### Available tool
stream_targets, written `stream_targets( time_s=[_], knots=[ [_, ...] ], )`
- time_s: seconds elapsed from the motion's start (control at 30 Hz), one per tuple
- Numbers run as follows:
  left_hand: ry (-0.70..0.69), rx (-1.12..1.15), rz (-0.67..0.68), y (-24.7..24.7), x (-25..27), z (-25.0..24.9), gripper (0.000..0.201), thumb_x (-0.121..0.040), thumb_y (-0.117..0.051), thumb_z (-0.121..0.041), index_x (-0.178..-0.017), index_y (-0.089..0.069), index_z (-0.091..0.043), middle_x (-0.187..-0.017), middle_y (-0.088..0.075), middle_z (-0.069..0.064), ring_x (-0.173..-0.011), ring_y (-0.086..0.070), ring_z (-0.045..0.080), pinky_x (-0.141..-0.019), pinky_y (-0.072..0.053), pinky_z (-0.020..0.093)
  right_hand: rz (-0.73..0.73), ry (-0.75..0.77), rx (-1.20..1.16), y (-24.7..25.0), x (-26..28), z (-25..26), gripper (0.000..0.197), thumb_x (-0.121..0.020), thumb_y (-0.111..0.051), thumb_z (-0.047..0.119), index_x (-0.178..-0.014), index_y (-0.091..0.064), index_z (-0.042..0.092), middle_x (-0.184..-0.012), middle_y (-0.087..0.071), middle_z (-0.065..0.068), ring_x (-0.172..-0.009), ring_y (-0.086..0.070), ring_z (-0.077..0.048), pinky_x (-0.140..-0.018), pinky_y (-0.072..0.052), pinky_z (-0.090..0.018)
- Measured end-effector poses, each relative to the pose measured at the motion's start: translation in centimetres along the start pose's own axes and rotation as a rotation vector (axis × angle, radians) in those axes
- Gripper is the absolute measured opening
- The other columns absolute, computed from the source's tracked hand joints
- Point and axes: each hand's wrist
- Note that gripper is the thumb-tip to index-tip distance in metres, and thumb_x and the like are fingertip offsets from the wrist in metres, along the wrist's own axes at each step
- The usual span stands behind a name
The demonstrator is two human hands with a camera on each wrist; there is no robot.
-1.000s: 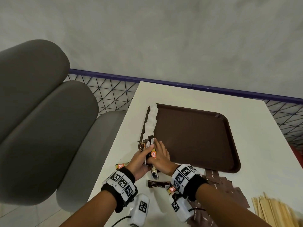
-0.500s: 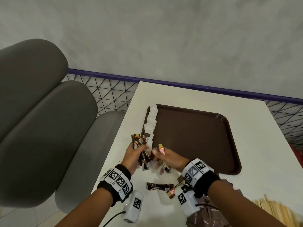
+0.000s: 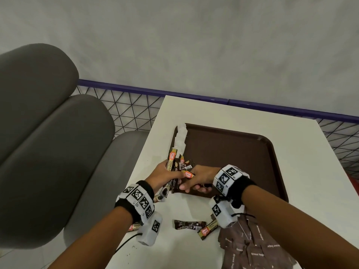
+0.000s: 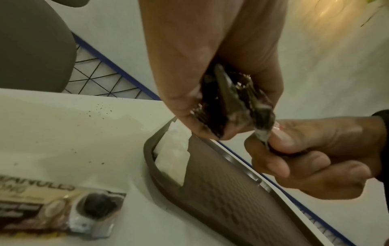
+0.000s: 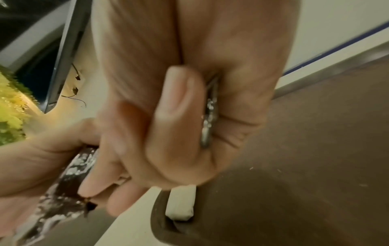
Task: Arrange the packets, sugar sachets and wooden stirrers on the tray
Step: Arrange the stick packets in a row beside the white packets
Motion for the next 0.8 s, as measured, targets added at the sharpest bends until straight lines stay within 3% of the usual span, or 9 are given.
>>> stream_targets(
  time_s=[0.07,0.23,0.33,0.47,0.57,0.67,0.73,0.8],
  knots=[
    [-0.019,-0.003,-0.038,0.1,-0.4,-0.2,0.038,-0.074,-0.074,-0.002,-0.11,-0.062,-0.005,-0.104,-0.071,0.013,-0.096,-0.067,0.024,-0.09,-0.052,0.035,-0.013,0.025,-0.036,0.5,0.0,0.3,0.022,-0.078,-0.072,0.027,-0.078,-0.062,0.008,-0.049,-0.044,0.002,-0.037,-0.044,-0.01,-0.035,-0.033,-0.018],
    [-0.058,0.124,-0.23,1.2,-1.8,-0.9,0.03,-0.078,-0.07,-0.001,-0.106,-0.06,-0.004,-0.085,-0.068,0.006,-0.057,-0.062,0.008,-0.061,-0.052,0.019,-0.23,0.191,-0.413,2.7,0.1,-0.6,0.008,-0.084,-0.065,0.012,-0.082,-0.058,0.009,-0.065,-0.054,-0.005,-0.051,-0.058,-0.013,-0.037,-0.045,-0.02],
    [-0.057,0.24,-0.312,1.8,-2.8,-1.3,0.023,-0.08,-0.068,0.0,-0.101,-0.061,-0.006,-0.085,-0.067,0.01,-0.057,-0.061,0.013,-0.061,-0.055,0.02,-0.379,0.306,-0.626,3.3,-0.2,-1.8,0.007,-0.088,-0.057,0.003,-0.081,-0.059,0.005,-0.077,-0.059,-0.01,-0.06,-0.062,-0.013,-0.048,-0.052,-0.02],
    [-0.02,0.35,-0.321,1.5,-4.5,-1.6,0.026,-0.08,-0.069,-0.003,-0.105,-0.062,-0.005,-0.085,-0.068,0.008,-0.064,-0.064,0.016,-0.061,-0.055,0.024,-0.591,0.379,-0.638,4.3,-1.8,-2.4,0.011,-0.087,-0.057,0.002,-0.077,-0.061,0.006,-0.074,-0.055,-0.005,-0.061,-0.051,-0.01,-0.051,-0.047,-0.016],
    [0.018,0.452,-0.323,2.0,-5.3,-1.9,0.022,-0.081,-0.068,-0.005,-0.102,-0.062,-0.006,-0.083,-0.064,0.008,-0.063,-0.064,0.016,-0.067,-0.055,0.033,-0.825,0.294,-0.639,7.0,-3.4,-2.8,0.015,-0.086,-0.06,0.006,-0.073,-0.064,0.012,-0.071,-0.052,-0.001,-0.059,-0.042,-0.008,-0.043,-0.038,-0.011],
    [0.064,0.506,-0.298,2.9,-5.3,-1.8,0.008,-0.084,-0.064,-0.005,-0.091,-0.063,-0.007,-0.08,-0.064,0.008,-0.062,-0.062,0.016,-0.064,-0.054,0.029,-1.003,0.145,-0.613,10.4,-5.1,-3.1,0.009,-0.086,-0.061,0.012,-0.079,-0.066,0.01,-0.068,-0.052,0.0,-0.055,-0.038,-0.007,-0.039,-0.033,-0.01],
    [0.071,0.497,-0.287,3.6,-5.1,-1.6,0.006,-0.084,-0.063,-0.006,-0.089,-0.063,-0.008,-0.081,-0.066,0.01,-0.065,-0.064,0.017,-0.063,-0.055,0.029,-1.058,0.065,-0.536,12.1,-6.4,-3.1,0.013,-0.086,-0.062,0.014,-0.092,-0.069,0.005,-0.067,-0.054,0.001,-0.056,-0.041,-0.006,-0.046,-0.035,-0.012],
    [0.07,0.504,-0.289,4.3,-5.0,-1.2,0.012,-0.083,-0.063,-0.006,-0.095,-0.063,-0.008,-0.088,-0.068,0.011,-0.072,-0.066,0.018,-0.066,-0.055,0.031,-1.07,0.017,-0.492,13.2,-8.0,-3.1,0.018,-0.085,-0.064,0.014,-0.097,-0.069,0.002,-0.079,-0.063,-0.009,-0.065,-0.053,-0.014,-0.059,-0.038,-0.019]
  ],
)
Point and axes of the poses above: each hand's wrist, its own x-axis away from the middle knuckle, its own y-axis out of the back of the hand, z = x × y
